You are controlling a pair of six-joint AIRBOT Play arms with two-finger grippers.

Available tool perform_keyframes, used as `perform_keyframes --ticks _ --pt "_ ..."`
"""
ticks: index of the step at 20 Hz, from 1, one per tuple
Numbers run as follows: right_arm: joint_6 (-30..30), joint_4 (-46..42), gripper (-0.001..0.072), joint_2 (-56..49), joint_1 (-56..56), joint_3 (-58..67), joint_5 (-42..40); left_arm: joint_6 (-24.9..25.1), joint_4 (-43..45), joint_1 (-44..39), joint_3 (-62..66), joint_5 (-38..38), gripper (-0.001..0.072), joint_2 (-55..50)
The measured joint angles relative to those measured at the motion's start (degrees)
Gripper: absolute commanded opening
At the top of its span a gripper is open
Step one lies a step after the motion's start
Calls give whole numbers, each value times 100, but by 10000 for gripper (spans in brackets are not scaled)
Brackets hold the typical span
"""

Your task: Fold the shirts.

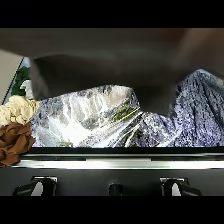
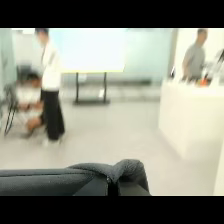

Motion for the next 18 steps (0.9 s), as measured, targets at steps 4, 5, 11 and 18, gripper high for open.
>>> perform_keyframes --ticks 4,5,11,18 --pt "238 -337 43 323 2 136 114 -116 72 2 179 138 31 157" --pt "280 -372 43 328 2 151 177 -131 81 2 199 92 31 111" --pt "577 -199 42 -715 9 114 2026 -55 109 -7 -127 -1279 32 -981" --pt "549 304 43 -3676 385 -861 3368 494 225 -122 -1873 -1794 32 -3467"
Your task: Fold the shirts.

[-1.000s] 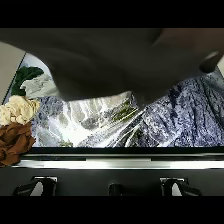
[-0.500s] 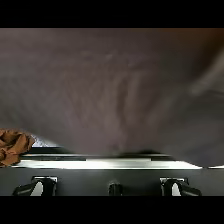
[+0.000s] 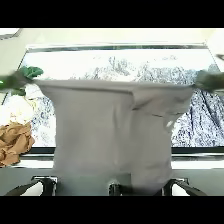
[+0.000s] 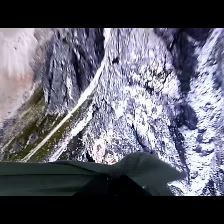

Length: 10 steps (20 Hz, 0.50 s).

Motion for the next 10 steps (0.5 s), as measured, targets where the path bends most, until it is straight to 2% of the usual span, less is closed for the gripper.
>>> perform_keyframes --ticks 3,6,10 --pt "251 105 43 -1019 374 -151 -863 87 17 -190 -68 350 32 -1014" --pt "629 238 43 -1609 544 -210 -1790 129 -11 -358 81 758 32 -1687" --pt "791 39 43 -1818 623 -232 -2247 149 -81 -378 221 999 32 -2041"
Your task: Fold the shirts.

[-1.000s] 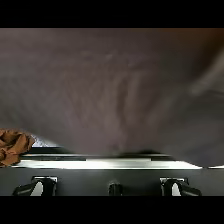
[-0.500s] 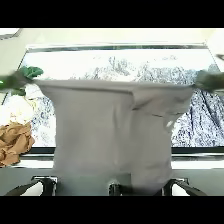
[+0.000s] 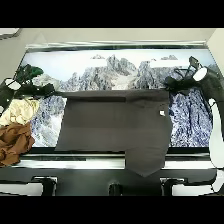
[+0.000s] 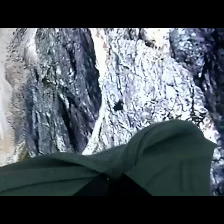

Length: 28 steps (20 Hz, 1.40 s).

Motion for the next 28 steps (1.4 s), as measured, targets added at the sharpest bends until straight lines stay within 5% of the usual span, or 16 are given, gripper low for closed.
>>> perform_keyframes --ticks 7,14,20,21,23,24,28 --pt "-251 -424 43 203 31 -415 1838 149 59 249 68 -1220 32 -216" --pt "-133 -466 43 232 42 -1198 1998 245 339 273 55 -2815 32 -658" --pt "85 -575 45 232 42 -1432 2004 260 540 273 2 -3338 32 -756" --pt "116 -577 62 232 42 -1484 2000 260 555 271 -7 -3364 47 -787" --pt "170 -605 388 232 39 -1550 1991 262 568 267 -17 -3407 382 -833" --pt "186 -654 414 234 35 -1558 1987 260 549 278 -22 -3440 429 -846" --pt "76 -763 432 345 -13 -1379 2299 236 415 376 -17 -3694 428 -763"
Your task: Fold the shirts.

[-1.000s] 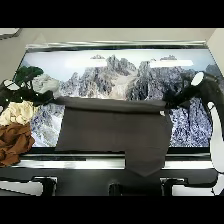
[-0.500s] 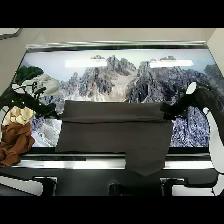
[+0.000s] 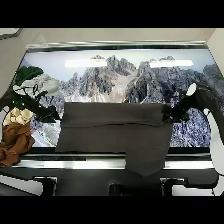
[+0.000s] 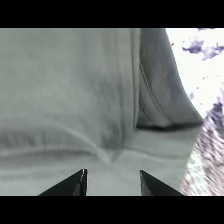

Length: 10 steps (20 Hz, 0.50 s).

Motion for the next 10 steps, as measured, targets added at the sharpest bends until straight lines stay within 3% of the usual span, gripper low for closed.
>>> perform_keyframes --ticks 5,10 --pt "-258 -107 429 431 -632 -313 761 -151 280 356 -960 -17 407 734" --pt "-466 -83 429 1091 -1040 -1292 717 127 433 820 -2905 623 391 1685"
